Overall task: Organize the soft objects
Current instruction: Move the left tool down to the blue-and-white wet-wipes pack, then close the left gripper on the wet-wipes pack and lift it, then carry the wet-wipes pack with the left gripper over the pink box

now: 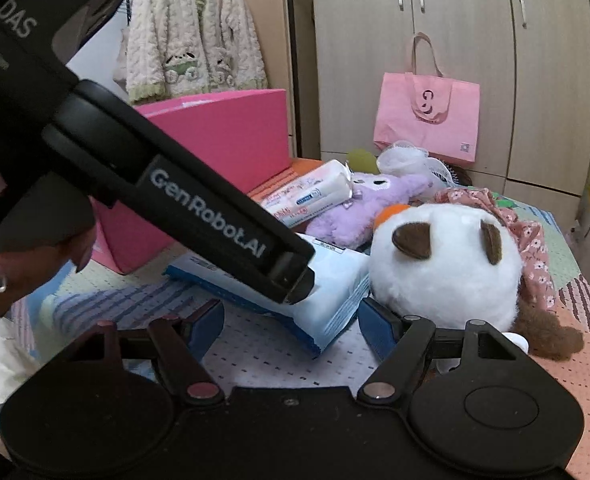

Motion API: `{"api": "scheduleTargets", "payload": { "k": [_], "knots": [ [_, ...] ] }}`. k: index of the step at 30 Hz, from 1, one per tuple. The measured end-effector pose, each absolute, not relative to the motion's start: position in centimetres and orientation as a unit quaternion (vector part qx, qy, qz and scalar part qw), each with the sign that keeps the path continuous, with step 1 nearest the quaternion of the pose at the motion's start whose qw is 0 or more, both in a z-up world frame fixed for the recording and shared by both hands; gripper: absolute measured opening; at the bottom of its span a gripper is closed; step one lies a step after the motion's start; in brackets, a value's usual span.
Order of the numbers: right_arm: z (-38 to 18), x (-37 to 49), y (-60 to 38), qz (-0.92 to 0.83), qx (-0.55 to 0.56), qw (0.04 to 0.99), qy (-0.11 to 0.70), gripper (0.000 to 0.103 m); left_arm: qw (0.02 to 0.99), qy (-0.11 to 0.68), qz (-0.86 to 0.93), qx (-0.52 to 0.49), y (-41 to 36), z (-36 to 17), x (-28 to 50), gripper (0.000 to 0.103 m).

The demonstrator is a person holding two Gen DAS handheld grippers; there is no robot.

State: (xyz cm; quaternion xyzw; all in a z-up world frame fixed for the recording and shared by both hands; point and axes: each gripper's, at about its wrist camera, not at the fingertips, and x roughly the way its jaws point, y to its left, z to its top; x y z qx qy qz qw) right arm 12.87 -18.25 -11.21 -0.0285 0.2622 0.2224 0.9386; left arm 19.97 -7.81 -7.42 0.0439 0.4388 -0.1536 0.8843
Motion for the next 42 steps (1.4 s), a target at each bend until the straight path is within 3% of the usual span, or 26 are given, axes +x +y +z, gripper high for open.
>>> {"api": "scheduleTargets", "payload": {
  "k": [4, 9, 13, 15, 18, 30, 42],
  "knots": [
    [-11.5, 12.8, -18.1, 0.217, -0.027, 0.942, 0.253, 0.081, 0.883, 0.444, -0.152, -0.002, -6.4, -8.5, 20.3, 0.099],
    [-11.9, 12.7, -17.5, 0.208, -0.027, 0.947, 0.242, 0.085, 0.891, 0.427, -0.153, -0.019, -6.0, -8.9, 19.7, 0.098],
    [-12.1, 12.7, -17.2, 0.200, -0.020, 0.952, 0.231, 0.073, 0.896, 0.415, -0.158, -0.020, -6.0, -9.0, 19.1, 0.087],
    [-12.2, 12.6, -17.1, 0.197, -0.022, 0.954, 0.224, 0.065, 0.897, 0.412, -0.161, -0.016, -6.4, -8.9, 18.9, 0.086],
    [-12.3, 12.5, -16.9, 0.191, -0.017, 0.957, 0.218, 0.063, 0.902, 0.402, -0.155, -0.001, -7.0, -9.0, 18.4, 0.085],
    [-11.6, 11.5, -17.0, 0.187, 0.004, 0.954, 0.233, 0.061, 0.900, 0.405, -0.161, 0.020, -7.0, -8.2, 16.6, 0.083],
    [-9.1, 8.3, -16.1, 0.188, 0.000, 0.950, 0.248, 0.060, 0.903, 0.395, -0.171, -0.019, -4.7, -5.7, 11.9, 0.083]
  ]
}}
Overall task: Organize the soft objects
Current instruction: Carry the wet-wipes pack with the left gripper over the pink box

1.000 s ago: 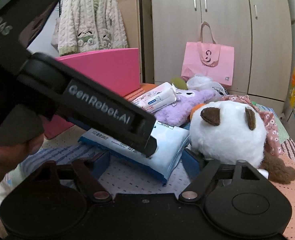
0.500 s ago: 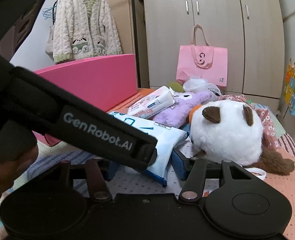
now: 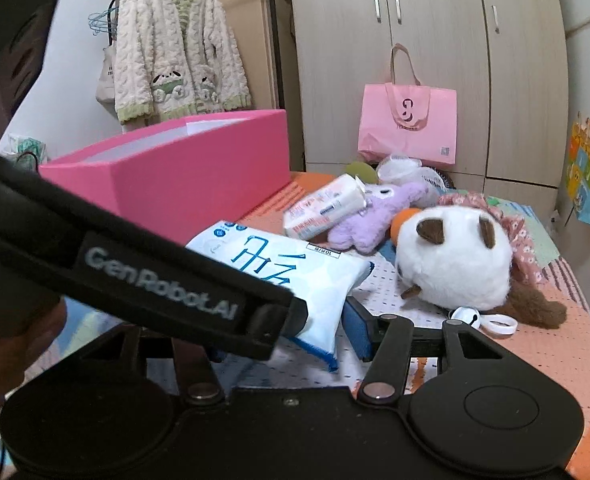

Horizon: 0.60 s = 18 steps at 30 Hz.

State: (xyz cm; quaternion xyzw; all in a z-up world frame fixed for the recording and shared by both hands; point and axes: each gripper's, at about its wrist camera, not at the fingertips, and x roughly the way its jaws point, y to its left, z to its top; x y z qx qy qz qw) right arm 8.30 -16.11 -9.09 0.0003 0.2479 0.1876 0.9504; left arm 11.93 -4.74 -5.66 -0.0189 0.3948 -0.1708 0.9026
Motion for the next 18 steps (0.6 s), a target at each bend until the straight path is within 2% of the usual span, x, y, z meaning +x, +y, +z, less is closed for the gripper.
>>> {"api": "scheduleTargets", "payload": {
  "k": [11, 18],
  "knots": [
    [-4.8, 3.0, -11.9, 0.210, -0.065, 0.941, 0.257, 0.058, 0.898, 0.399, -0.173, -0.074, 0.7, -3.1, 6.4, 0.083],
    [-3.3, 0.4, -8.4, 0.243, -0.092, 0.934, 0.244, 0.058, 0.911, 0.381, -0.149, -0.060, 4.1, -1.3, 2.6, 0.083]
  ]
}}
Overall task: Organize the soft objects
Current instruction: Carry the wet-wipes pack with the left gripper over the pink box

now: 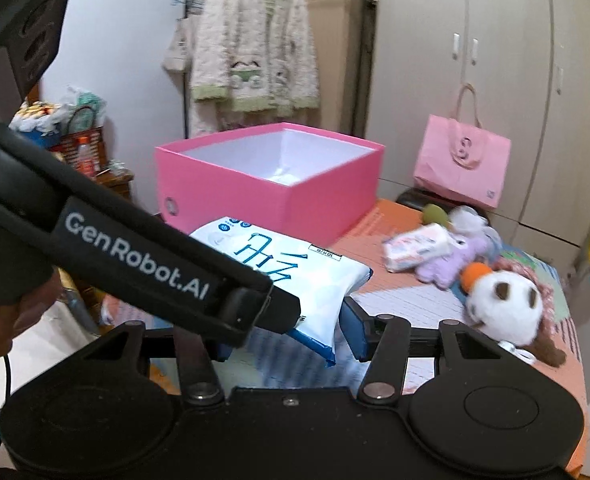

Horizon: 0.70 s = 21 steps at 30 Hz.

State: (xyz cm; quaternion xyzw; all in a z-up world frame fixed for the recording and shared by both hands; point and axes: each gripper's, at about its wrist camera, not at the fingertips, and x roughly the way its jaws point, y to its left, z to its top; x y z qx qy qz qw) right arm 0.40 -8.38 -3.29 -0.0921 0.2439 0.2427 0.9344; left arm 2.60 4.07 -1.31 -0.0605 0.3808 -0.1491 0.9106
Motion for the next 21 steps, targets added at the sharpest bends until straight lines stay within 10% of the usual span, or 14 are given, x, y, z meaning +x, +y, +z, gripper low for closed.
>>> {"api": "scheduleTargets", "payload": {
  "k": [21],
  "knots": [
    [2.7, 5.1, -1.8, 0.294, -0.104, 0.928, 0.205, 0.059, 0.929, 0.347, -0.127, -0.010, 10.4, 5.9, 6.9, 0.083]
  ]
}}
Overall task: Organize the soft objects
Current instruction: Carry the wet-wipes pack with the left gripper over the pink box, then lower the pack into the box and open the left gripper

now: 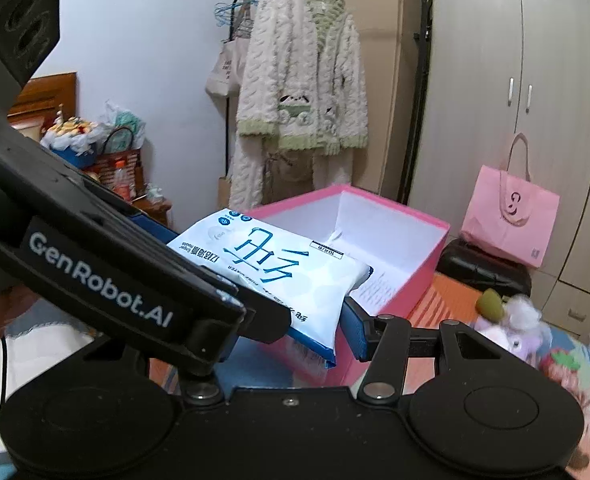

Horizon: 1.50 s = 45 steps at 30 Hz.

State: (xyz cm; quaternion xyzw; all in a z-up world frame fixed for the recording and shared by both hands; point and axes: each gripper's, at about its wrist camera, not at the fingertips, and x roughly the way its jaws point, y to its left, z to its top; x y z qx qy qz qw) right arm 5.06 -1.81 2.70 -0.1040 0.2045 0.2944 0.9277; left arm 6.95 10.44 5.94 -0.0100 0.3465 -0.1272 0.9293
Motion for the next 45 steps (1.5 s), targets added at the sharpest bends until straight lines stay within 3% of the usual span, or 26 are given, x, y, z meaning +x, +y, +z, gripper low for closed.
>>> {"api": "scheduleTargets", "payload": {
  "k": [12, 23, 36, 45],
  "knots": [
    [3.7, 16.1, -0.3, 0.270, -0.108, 0.936, 0.199, 0.059, 0.925, 0.354, -0.140, 0.018, 11.5, 6.3, 18.9, 0.083],
    [0.0, 26.6, 0.6, 0.271, -0.119, 0.902, 0.314, 0.057, 0.882, 0.448, -0.142, -0.038, 13.2, 0.8, 29.1, 0.081],
    [-0.9, 29.4, 1.6, 0.273, -0.174, 0.875, 0.359, 0.057, 0.855, 0.497, -0.140, -0.060, 13.7, -1.6, 31.8, 0.082],
    [0.4, 28.0, 1.6, 0.287, -0.186, 0.870, 0.355, 0.063, 0.891, 0.434, -0.133, -0.029, 15.3, 1.8, 28.5, 0.083]
  ]
}}
